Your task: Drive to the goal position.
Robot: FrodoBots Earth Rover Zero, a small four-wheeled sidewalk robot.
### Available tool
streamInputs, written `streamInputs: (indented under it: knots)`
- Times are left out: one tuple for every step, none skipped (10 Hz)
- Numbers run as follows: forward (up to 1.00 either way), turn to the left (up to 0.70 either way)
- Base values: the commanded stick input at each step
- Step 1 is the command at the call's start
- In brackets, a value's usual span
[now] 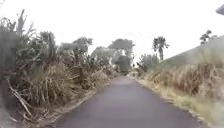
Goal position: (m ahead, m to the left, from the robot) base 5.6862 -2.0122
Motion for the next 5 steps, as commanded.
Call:
streamInputs:
  knots:
    - [0.7,0.0]
    - [0.7,0.0]
    - [0.7,0.0]
    - [0.7,0.0]
    - [0.7,0.0]
